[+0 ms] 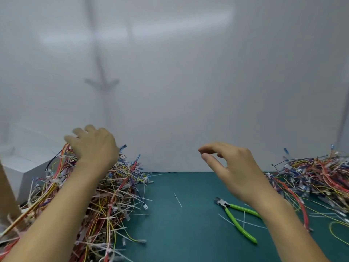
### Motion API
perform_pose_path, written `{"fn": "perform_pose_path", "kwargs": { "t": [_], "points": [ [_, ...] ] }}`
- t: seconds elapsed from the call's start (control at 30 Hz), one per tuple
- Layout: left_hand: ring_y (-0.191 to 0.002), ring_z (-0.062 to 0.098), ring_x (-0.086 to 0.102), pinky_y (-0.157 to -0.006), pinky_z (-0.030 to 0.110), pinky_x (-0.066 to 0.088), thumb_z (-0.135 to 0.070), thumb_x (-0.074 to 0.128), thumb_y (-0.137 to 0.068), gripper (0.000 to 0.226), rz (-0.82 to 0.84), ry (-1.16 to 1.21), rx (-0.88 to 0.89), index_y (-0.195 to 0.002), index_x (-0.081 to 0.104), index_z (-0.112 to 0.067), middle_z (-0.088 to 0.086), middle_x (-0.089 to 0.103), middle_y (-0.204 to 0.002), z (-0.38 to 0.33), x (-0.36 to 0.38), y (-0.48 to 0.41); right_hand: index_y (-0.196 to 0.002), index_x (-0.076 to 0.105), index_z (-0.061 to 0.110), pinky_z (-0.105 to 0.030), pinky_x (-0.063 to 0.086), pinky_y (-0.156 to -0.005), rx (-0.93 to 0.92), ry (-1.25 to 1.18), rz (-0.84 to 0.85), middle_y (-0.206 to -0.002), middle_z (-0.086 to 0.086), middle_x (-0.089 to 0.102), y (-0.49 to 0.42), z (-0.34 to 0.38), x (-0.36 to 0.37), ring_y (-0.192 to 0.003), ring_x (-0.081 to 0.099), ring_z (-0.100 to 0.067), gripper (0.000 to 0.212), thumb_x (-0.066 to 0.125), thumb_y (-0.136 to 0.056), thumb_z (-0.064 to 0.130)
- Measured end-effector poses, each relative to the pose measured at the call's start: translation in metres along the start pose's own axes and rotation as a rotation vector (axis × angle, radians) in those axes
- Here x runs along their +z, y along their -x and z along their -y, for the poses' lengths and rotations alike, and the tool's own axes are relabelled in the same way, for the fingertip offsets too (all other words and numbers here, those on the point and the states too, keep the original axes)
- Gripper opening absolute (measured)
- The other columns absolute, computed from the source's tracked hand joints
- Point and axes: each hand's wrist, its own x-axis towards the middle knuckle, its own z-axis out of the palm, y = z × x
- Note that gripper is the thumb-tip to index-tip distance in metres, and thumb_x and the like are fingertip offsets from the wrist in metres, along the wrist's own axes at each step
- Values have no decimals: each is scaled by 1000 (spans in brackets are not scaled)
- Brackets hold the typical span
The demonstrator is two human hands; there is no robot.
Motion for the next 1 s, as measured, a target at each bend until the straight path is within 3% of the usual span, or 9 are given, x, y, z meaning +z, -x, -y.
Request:
{"fn": "perform_pose_path", "kwargs": {
  "t": [0.1, 0.17, 0.27, 0.43, 0.5, 0.7, 0.83, 0.93, 1.0],
  "points": [
    [-121, 45, 48, -94, 45, 39, -25, 54, -92, 46, 97, 188, -141, -131, 45, -1, 24, 48, -133, 24, -3, -17, -110, 72, 26, -3, 39, -84, -2, -5, -9, -105, 22, 69, 0, 0, -1, -94, 54, 17, 19, 57, -98, 29],
    [-116, 44, 51, -83, 40, 39, -16, 53, -92, 34, 126, 225, -154, -122, 52, 0, 24, 54, -125, 33, -2, -23, -109, 72, 25, -7, 42, -85, -3, -11, -18, -103, 21, 70, -1, 0, -1, -96, 56, 13, 19, 57, -98, 29],
    [-113, 46, 47, -78, 42, 40, -8, 53, -90, 24, 135, 252, -138, -111, 58, 1, 27, 55, -117, 37, 2, -24, -107, 73, 26, -9, 44, -84, -1, -18, -6, -101, 22, 70, 0, 1, -1, -97, 55, 12, 18, 57, -98, 29],
    [-106, 44, 58, -77, 39, 39, -34, 55, -97, 32, 50, 287, -91, -110, 62, -5, 23, 62, -113, 23, -2, -19, -101, 73, 27, -12, 46, -82, -7, -38, 23, -93, 25, 69, 0, 2, 1, -95, 58, 13, 16, 58, -98, 29],
    [-102, 44, 58, -76, 39, 36, -34, 52, -97, 32, -38, 363, -72, -105, 62, -5, 23, 63, -109, 13, -8, -17, -99, 73, 27, -16, 48, -82, 1, -38, 33, -91, 24, 69, 0, 1, 1, -93, 59, 10, 16, 57, -98, 29],
    [-86, 40, 58, -72, 38, 40, -32, 50, -97, 33, -165, 873, -31, -85, 65, -5, 19, 65, -88, -2, -62, -10, -97, 73, 29, -31, 53, -83, 29, -46, 30, -89, 22, 70, 0, 0, -2, -91, 63, 1, 19, 55, -97, 33],
    [-53, 16, 53, -49, 19, 43, -17, 63, -92, 19, 90, 1539, 64, -74, 64, -12, 3, 64, -69, -9, -119, 4, -98, 74, 30, -30, 54, -81, 63, -83, 17, -89, 23, 71, -1, 0, -2, -90, 64, 0, 18, 56, -97, 33],
    [-42, 5, 52, -41, 14, 42, -17, 66, -93, 11, 306, 1810, 139, -92, 67, -6, 1, 64, -70, -30, -145, 17, -96, 74, 29, -24, 53, -75, 93, -248, -17, -88, 23, 72, -1, 5, -3, -88, 67, 1, 17, 57, -97, 31],
    [-43, 4, 51, -41, 14, 41, -17, 65, -93, 14, 424, 1902, 151, -99, 65, -4, 3, 63, -72, -49, -149, 26, -97, 74, 26, -28, 56, -73, 111, -414, -40, -90, 18, 74, -1, 12, -4, -87, 69, -3, 20, 56, -97, 35]
  ]
}}
